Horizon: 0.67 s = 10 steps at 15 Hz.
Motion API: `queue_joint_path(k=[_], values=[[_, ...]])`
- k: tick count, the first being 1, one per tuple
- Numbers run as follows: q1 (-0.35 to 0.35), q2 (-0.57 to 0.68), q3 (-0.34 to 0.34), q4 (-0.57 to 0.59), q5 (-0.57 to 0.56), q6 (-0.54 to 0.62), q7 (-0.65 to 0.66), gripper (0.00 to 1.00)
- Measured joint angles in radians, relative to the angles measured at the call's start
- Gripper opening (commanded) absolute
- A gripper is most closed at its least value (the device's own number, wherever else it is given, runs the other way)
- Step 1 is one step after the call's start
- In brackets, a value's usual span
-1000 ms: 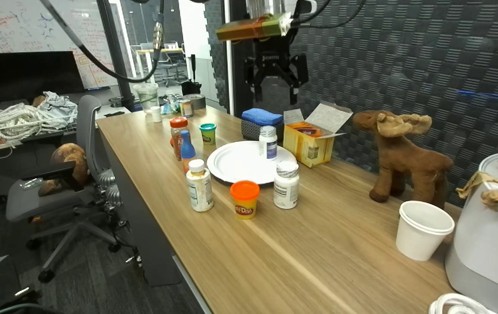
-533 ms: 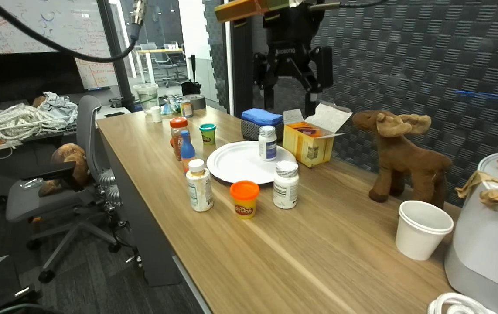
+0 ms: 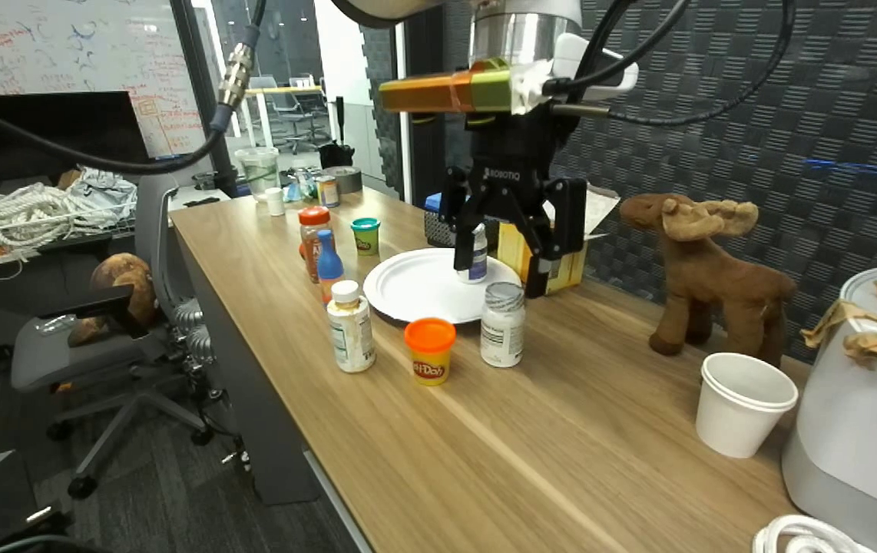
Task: Put the bottles and orange plushie surrounding the white plate on the white plate
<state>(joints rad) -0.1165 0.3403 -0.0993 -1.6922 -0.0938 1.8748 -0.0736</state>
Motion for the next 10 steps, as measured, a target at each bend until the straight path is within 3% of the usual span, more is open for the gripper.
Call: queue_joint_path(k=[5, 6, 10], values=[[-0.002, 0.031, 0.004, 0.0, 0.03, 0.04, -0.034, 1.0], [-0.003, 0.035, 0.004, 0.001, 0.04, 0.046, -0.04, 0.82], [-0.008, 0.046, 0.004, 0.001, 0.063, 0.069, -0.055, 0.49]])
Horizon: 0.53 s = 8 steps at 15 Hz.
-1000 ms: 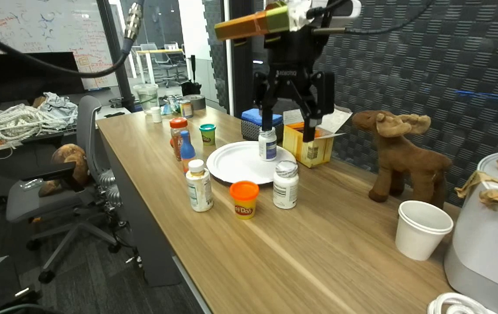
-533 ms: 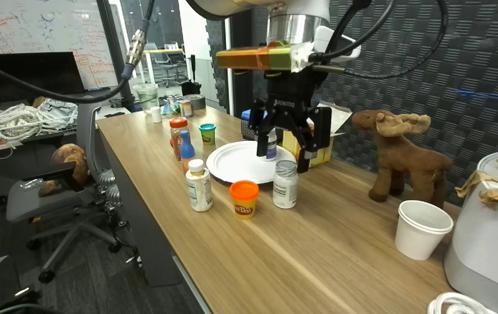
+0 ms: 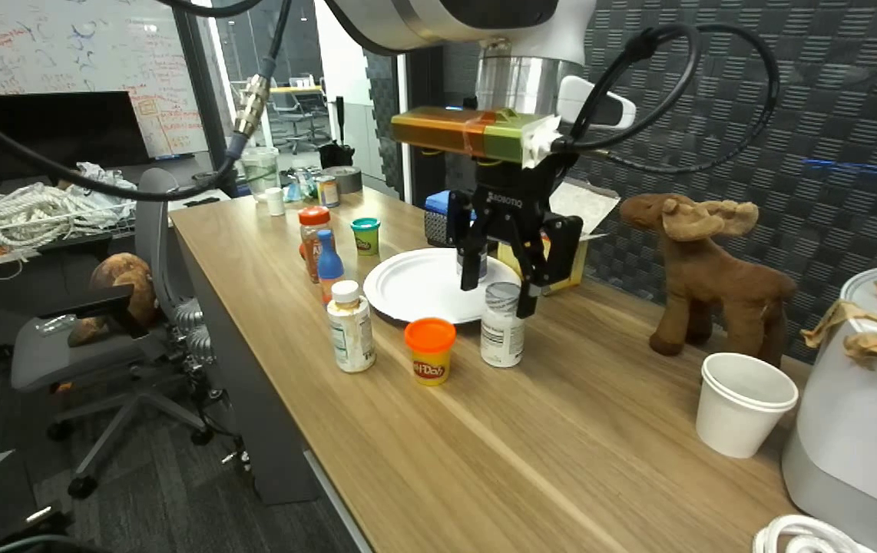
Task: Put the bottles and orange plushie surrounding the white plate on the white plate
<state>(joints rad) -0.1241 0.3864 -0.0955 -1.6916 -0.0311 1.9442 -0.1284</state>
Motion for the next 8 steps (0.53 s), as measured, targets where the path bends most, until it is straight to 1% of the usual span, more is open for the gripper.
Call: queue_joint_path(k=[2, 4, 7, 8], values=[[-0.002, 0.002, 0.0, 0.0, 0.0, 0.016, -0.003, 0.33], [-0.002, 0.001, 0.0, 0.003, -0.001, 0.025, -0.003, 0.19], [0.001, -0.007, 0.0, 0.021, -0.015, 0.026, 0.001, 0.19], [0.005, -0.015, -0.001, 0.03, -0.037, 0.027, 0.012, 0.19]])
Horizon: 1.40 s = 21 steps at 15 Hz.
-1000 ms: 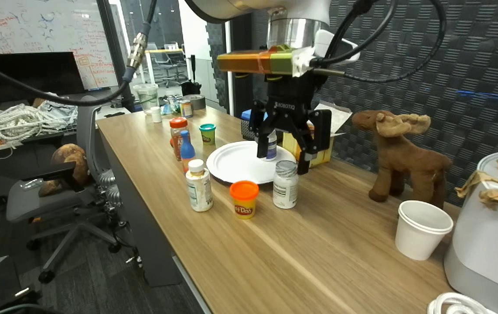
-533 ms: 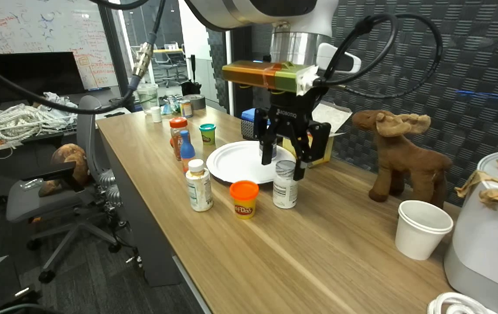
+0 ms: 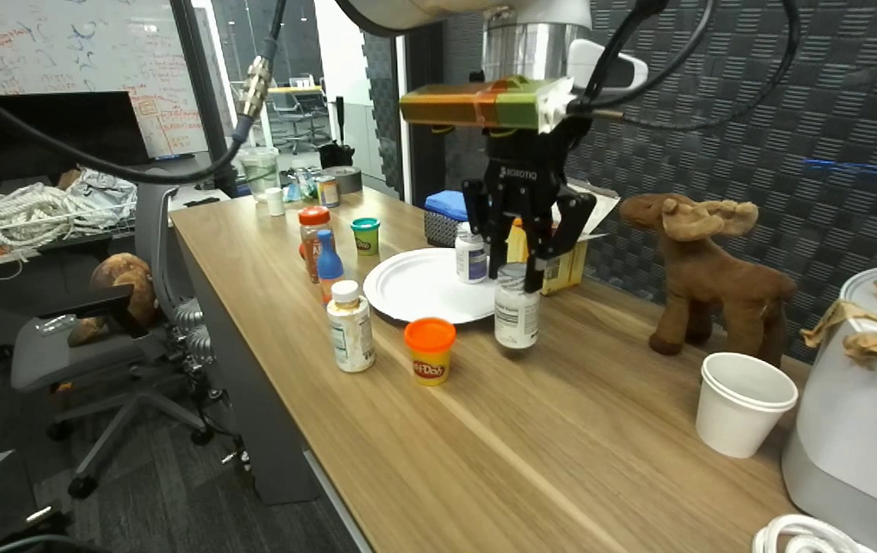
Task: Put the bottles and orange plushie surrounding the white plate on the white plate
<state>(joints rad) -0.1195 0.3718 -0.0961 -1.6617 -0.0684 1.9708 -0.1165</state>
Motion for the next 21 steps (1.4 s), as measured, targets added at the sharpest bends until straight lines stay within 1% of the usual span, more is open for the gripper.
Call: queue_joint_path(k=[3, 5, 9, 13, 17, 21], values=[[0.02, -0.027, 0.0, 0.042, -0.067, 0.0, 0.041, 0.19], [0.036, -0.037, 0.007, 0.071, -0.07, -0.002, 0.045, 0.19], [0.048, -0.018, 0.05, 0.104, -0.038, -0.002, 0.042, 0.19], [0.053, 0.039, 0.084, 0.125, 0.011, -0.003, 0.027, 0.19], [0.053, 0.102, 0.098, 0.156, 0.048, -0.003, -0.001, 0.19], [0.052, 0.148, 0.1, 0.193, 0.053, -0.003, -0.016, 0.19]])
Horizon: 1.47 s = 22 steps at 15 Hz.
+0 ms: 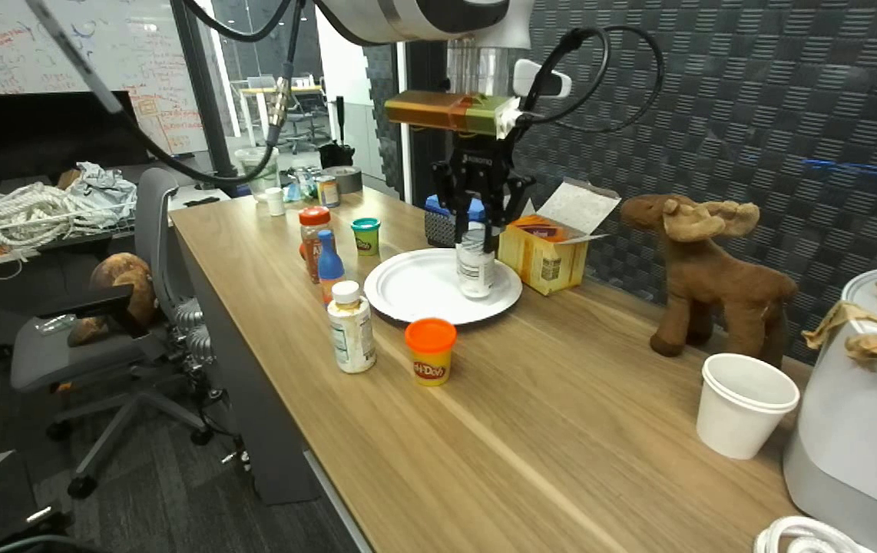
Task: Put the bottles and orange plushie surrounding the white plate on the white plate
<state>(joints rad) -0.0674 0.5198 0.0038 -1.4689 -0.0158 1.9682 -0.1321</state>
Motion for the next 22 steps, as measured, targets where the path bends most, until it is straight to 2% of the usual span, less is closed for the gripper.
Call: queue_joint_path(k=[1, 2, 3, 7, 10, 13, 22], values=[[0.0, 0.008, 0.0, 0.008, 0.0, 0.0, -0.002, 0.19], [-0.001, 0.014, 0.0, 0.014, 0.0, 0.0, -0.003, 0.69], [-0.001, 0.019, 0.0, 0.02, 0.0, -0.001, -0.006, 0.7], [-0.001, 0.027, 0.002, 0.033, 0.003, -0.02, -0.023, 0.99], [-0.003, 0.005, 0.001, 0.036, 0.003, -0.022, -0.018, 1.0], [-0.008, -0.069, -0.014, -0.001, 0.006, -0.016, 0.047, 1.0], [-0.011, -0.337, -0.082, -0.382, 0.003, 0.118, 0.348, 1.0]])
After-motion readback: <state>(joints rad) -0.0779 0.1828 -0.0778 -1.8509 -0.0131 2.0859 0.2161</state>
